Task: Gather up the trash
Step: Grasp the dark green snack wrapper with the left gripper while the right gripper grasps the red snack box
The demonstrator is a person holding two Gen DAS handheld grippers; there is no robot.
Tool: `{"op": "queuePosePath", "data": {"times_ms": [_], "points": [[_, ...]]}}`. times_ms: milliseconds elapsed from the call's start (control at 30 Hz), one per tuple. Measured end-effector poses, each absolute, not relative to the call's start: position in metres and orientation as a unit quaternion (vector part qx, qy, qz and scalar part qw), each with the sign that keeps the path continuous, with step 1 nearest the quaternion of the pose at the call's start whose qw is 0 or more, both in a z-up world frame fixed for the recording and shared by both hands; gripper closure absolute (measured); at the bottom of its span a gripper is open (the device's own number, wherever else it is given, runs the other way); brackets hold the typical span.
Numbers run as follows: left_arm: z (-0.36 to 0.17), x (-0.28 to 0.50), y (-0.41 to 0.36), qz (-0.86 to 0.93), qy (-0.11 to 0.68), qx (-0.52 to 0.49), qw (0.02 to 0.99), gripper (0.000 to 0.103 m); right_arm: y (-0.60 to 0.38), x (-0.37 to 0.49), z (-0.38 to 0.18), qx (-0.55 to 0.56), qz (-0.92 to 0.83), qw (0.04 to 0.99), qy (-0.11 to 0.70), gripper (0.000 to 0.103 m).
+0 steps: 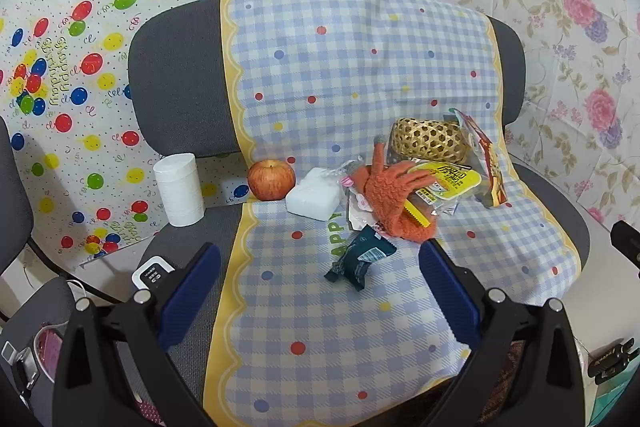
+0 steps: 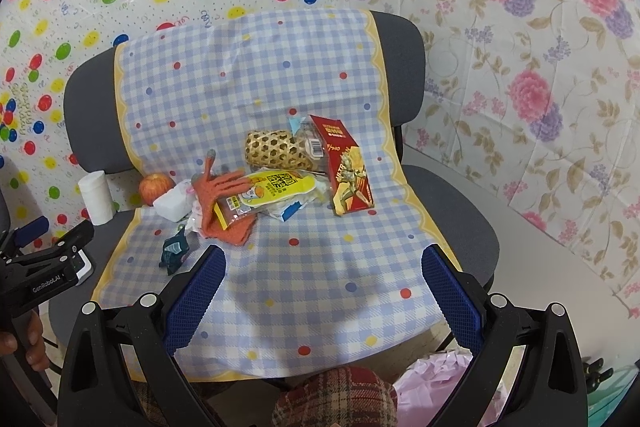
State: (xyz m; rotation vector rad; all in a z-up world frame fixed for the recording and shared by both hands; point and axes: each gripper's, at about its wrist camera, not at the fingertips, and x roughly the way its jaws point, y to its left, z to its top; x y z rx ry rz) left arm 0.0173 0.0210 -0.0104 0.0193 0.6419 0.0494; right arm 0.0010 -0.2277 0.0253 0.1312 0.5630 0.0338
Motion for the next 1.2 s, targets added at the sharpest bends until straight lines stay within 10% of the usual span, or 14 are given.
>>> {"op": "queuePosePath", "data": {"times_ms": [900,1200], "points": [[-0.126,0.109,0.016,-0.044,0.417,0.012,0.908,0.007,-0.226,0.118,-0.06,0.1,0.051,0.933,0.343,0.006],[-0.137,0.126,0.022,-0.062,0.428,0.013,0.902,0.041,-0.209,0.135,-0.07,0.029,0.049,0.943,0.329,0.006]]}}
